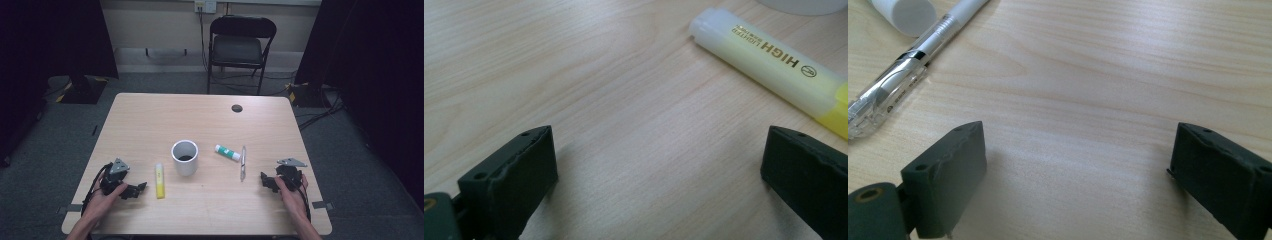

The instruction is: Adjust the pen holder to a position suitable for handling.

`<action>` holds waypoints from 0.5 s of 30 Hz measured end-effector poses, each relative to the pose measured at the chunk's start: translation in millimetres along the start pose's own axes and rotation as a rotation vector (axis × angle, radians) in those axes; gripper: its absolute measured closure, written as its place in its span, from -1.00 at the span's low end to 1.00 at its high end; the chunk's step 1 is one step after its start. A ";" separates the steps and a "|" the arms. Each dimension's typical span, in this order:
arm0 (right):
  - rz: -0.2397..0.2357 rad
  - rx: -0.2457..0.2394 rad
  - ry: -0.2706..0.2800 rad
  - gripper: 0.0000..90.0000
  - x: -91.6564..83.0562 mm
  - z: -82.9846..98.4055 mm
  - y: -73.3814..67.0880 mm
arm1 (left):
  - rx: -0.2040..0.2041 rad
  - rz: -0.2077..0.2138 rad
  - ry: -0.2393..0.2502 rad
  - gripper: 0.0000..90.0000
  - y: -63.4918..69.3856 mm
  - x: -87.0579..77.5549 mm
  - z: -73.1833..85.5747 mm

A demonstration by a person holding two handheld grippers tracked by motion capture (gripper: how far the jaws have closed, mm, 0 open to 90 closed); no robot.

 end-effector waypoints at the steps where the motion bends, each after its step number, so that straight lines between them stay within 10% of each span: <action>1: -0.001 0.000 -0.001 -0.85 -0.1 0.0 0.1 | -0.006 -0.007 -0.002 -0.96 0.1 -0.7 0.3; 15: -0.020 -0.020 -0.003 -0.86 0.4 -0.1 1.1 | -0.005 -0.001 -0.010 -0.64 -2.9 -14.4 1.5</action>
Point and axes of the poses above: each handheld gripper's, and its own axes: x roughly forward along the jaws, z roughly out of its underside, y roughly to its right, the point moved 6 cm from there along x, roughly forward along the jaws, and after that the axes turned 2 degrees about z, right-handed, at the moved point
